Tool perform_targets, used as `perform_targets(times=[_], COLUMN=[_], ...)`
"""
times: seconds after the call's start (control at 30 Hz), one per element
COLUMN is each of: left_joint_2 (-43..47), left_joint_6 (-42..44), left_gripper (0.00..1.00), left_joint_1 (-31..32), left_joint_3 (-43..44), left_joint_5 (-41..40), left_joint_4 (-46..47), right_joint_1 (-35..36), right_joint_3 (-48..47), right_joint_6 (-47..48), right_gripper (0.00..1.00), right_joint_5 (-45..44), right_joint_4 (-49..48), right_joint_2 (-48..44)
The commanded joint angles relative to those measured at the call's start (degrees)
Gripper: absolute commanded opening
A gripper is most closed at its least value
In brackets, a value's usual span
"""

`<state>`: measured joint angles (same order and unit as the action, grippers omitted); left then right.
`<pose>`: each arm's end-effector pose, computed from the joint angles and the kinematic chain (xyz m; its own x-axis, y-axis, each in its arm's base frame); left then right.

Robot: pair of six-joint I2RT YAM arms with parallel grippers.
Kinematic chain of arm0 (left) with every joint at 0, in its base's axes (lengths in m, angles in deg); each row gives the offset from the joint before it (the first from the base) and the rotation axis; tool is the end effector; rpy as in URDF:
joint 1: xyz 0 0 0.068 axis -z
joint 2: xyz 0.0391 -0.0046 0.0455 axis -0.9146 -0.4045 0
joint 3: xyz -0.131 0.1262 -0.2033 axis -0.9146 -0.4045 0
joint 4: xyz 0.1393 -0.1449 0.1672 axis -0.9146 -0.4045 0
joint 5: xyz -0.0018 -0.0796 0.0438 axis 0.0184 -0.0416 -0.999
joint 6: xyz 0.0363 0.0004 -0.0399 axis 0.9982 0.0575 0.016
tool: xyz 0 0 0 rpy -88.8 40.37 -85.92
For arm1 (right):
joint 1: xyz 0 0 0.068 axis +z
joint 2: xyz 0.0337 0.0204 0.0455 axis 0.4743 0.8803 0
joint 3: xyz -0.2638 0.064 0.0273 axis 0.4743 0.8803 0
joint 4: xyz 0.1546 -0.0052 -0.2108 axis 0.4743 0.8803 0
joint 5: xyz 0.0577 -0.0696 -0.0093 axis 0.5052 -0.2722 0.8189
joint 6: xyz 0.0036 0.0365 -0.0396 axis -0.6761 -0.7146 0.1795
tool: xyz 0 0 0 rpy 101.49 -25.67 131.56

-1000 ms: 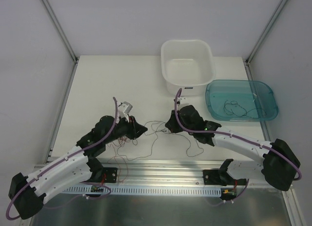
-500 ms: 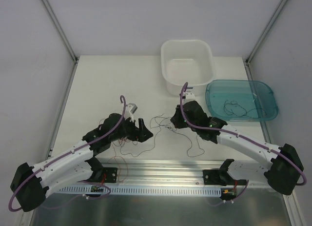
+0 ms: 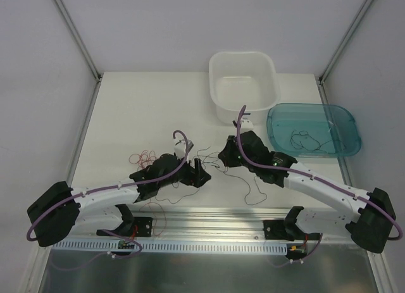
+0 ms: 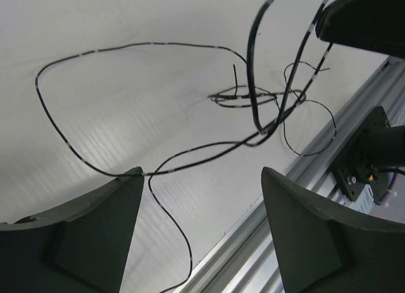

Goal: Untangle the cables

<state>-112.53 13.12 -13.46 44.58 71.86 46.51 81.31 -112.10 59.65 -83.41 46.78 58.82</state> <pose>0.1361 -0.1808 0.1993 -0.6208 -0.1087 -0.7764 0.5688 0.6191 -0.5415 0.1591 0.1992 0.2853 -0.5269 -0.0678 -0.8472 -0.5110 0.8218 0.2520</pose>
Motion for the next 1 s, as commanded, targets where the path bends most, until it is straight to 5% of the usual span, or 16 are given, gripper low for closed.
perform_targets(times=[0.0, 0.3, 0.37, 0.4, 0.5, 0.83, 0.97], left_joint_2=[-1.6, -4.2, -3.7, -2.5, 1.4, 17.4, 15.4], left_joint_6=[-0.1, -0.5, -0.5, -0.4, -0.2, -2.8, -5.3], left_gripper=[0.75, 0.51, 0.39, 0.22, 0.00, 0.00, 0.00], left_joint_1=[1.5, 2.4, 2.5, 2.5, 2.5, 2.2, 1.8], left_joint_3=[-0.1, -0.8, -1.2, -1.4, -1.9, 5.0, 10.7], left_joint_5=[-8.4, -12.0, -10.9, -10.5, -9.3, -10.3, -7.5], left_joint_4=[11.1, 17.2, 17.3, 17.2, 14.8, -13.6, -22.3], right_joint_1=[0.8, 1.6, 1.6, 1.6, 1.4, -2.5, -2.3], right_joint_3=[-2.7, -2.2, -1.6, -1.5, -0.7, 1.5, 1.4], right_joint_6=[-2.5, -3.3, -2.9, -2.5, -0.7, 5.3, 10.3], right_gripper=[0.01, 0.01, 0.01, 0.01, 0.01, 0.03, 0.44], right_joint_5=[-0.6, 0.1, -0.2, -0.6, -3.2, -6.0, -1.8], right_joint_4=[-1.2, -2.3, -2.2, -2.0, -0.2, 5.1, 4.0], right_joint_2=[-2.3, -3.1, -3.2, -3.3, -3.2, -2.4, -2.3])
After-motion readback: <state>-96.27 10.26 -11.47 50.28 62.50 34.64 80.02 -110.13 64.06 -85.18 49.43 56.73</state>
